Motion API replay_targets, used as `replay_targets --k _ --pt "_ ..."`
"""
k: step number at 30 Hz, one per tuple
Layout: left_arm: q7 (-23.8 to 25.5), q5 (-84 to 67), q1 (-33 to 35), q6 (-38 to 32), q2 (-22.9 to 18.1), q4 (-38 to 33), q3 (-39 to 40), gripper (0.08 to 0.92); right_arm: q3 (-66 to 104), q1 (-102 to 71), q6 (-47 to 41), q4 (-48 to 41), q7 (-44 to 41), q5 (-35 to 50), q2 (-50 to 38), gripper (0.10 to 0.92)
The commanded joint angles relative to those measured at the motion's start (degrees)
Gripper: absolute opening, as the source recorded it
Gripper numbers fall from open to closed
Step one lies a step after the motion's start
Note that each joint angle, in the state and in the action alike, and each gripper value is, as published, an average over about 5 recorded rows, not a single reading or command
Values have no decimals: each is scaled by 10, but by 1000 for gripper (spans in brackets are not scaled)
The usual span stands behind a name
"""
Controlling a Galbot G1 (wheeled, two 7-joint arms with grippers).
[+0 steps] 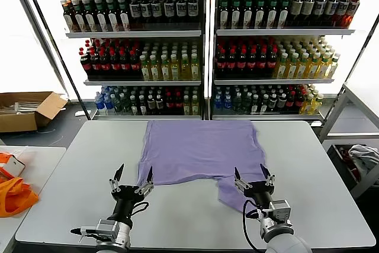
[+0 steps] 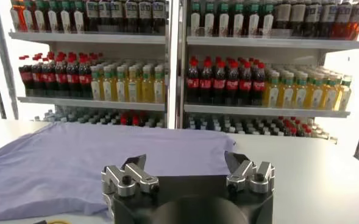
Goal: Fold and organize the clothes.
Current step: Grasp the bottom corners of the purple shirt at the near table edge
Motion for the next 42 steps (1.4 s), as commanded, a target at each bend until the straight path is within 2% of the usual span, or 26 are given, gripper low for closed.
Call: replay_targets --k 1,42 --pt "0 0 0 1 1 0 0 823 2 -1 0 2 0 0 0 823" --pt "5 -32 -10 11 15 10 -4 823 14 -43 -3 24 9 -1 1 823"
